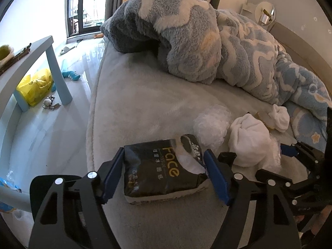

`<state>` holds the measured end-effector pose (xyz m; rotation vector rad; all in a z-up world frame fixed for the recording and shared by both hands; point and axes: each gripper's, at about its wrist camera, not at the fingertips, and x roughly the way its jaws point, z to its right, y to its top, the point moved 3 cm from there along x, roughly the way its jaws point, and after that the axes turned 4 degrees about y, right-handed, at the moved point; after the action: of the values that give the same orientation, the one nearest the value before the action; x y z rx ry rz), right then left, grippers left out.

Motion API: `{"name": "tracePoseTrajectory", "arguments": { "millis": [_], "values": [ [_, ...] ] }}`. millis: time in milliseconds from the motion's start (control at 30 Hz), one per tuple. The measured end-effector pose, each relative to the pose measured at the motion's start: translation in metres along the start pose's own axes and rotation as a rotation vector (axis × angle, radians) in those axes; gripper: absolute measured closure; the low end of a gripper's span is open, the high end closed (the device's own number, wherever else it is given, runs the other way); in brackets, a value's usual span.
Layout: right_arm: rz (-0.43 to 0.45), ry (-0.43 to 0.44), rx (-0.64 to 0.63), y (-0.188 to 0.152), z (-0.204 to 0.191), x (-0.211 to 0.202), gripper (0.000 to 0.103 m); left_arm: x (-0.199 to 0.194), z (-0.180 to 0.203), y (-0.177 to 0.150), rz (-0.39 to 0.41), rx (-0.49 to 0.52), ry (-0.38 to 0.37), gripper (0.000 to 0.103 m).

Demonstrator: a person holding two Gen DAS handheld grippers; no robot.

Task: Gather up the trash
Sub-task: 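Grasp the black 'Face' tissue pack with the left tool while the right tool grasps the clear bubble wrap, then carry both items to the black bin and open the left tool to drop the Face pack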

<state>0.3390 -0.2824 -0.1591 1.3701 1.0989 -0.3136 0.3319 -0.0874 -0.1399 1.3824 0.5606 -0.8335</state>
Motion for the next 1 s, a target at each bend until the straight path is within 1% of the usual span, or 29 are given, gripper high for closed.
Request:
{"name": "tracePoseTrajectory", "arguments": {
  "millis": [200, 433, 467, 500, 700, 1000],
  "values": [
    [-0.022, -0.023, -0.002, 0.002, -0.003, 0.009, 0.024, -0.005, -0.001, 0.001, 0.005, -0.001, -0.021, 0.026],
    [0.002, -0.021, 0.019, 0.008, -0.003, 0.008, 0.024, -0.014, -0.005, 0.004, 0.016, 0.012, -0.03, 0.026],
    [0.003, -0.02, 0.019, 0.009, -0.003, 0.009, 0.029, -0.015, -0.006, 0.004, 0.018, 0.013, -0.03, 0.026],
    [0.001, -0.014, 0.017, 0.009, -0.004, 0.01, 0.037, -0.017, -0.007, 0.005, 0.021, 0.012, -0.029, 0.026],
    [-0.023, -0.051, -0.009, 0.012, -0.013, 0.011, 0.041, -0.025, -0.015, 0.007, 0.032, 0.001, -0.031, 0.026],
    [-0.02, -0.089, 0.008, 0.01, -0.022, 0.005, 0.041, -0.046, -0.024, 0.002, 0.047, 0.014, -0.038, 0.026]
  ]
}}
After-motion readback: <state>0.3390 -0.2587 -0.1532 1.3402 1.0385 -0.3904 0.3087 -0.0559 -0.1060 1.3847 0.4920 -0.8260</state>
